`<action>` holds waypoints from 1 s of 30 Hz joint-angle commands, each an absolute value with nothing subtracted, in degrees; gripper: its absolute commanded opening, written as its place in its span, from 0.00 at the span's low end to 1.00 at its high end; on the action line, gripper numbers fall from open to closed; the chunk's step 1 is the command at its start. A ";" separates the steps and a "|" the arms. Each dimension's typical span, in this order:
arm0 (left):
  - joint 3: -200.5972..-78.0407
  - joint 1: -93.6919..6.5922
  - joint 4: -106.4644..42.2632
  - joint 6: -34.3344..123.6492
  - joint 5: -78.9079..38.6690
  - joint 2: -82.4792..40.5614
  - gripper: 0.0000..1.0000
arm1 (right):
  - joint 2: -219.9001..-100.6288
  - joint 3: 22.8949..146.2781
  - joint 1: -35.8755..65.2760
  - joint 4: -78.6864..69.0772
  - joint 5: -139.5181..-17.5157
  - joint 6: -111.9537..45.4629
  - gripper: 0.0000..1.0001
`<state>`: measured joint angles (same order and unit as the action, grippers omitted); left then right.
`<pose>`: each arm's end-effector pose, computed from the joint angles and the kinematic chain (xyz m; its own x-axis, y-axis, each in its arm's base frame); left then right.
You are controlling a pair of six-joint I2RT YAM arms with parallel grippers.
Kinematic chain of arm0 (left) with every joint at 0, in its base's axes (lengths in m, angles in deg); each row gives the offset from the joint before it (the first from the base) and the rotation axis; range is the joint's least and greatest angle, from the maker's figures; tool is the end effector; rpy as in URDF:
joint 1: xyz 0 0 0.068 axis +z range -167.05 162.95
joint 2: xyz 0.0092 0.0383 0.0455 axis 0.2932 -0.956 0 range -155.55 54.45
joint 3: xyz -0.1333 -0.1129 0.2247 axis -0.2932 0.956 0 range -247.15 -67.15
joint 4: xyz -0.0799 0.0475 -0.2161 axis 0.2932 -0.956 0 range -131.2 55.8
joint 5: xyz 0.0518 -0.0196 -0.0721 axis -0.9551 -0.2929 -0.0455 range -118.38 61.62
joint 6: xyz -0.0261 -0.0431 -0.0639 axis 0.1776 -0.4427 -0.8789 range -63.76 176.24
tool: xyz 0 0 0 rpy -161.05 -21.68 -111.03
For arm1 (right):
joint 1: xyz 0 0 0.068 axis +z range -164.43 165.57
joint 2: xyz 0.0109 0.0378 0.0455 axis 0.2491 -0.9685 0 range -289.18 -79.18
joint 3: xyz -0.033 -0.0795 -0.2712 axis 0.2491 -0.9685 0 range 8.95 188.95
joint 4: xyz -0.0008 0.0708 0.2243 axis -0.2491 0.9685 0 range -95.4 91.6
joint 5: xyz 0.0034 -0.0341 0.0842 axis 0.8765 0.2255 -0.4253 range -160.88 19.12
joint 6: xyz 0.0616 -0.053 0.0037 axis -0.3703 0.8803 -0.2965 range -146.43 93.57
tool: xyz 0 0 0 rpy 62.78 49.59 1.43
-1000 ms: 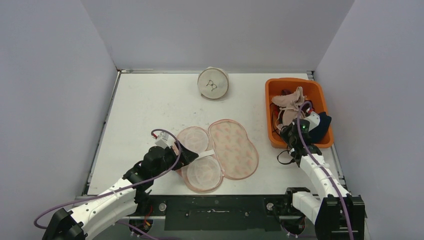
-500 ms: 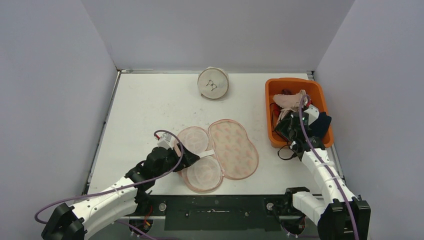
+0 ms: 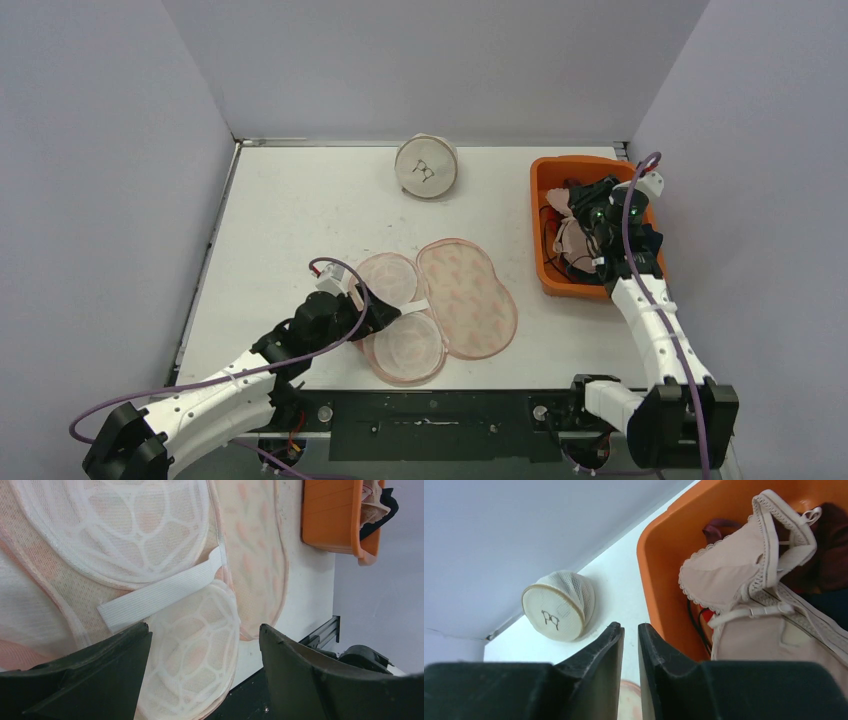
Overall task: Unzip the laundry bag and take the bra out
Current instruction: Adjust the bra in the bin.
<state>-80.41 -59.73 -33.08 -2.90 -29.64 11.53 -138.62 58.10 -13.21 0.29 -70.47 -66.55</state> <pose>0.1208 -0.1093 0.1774 -0.7497 -0.4761 -0.4597 0.0390 0.6616 -0.7488 0.2425 0.0046 0.3318 -0.2197 0.6400 -0.7363 0.1663 0.7683 0.6181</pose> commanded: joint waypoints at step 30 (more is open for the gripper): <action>-87.92 -58.80 -47.94 2.30 -35.80 21.41 0.77 | -158.36 61.80 -16.00 -15.05 -67.05 -66.82 0.57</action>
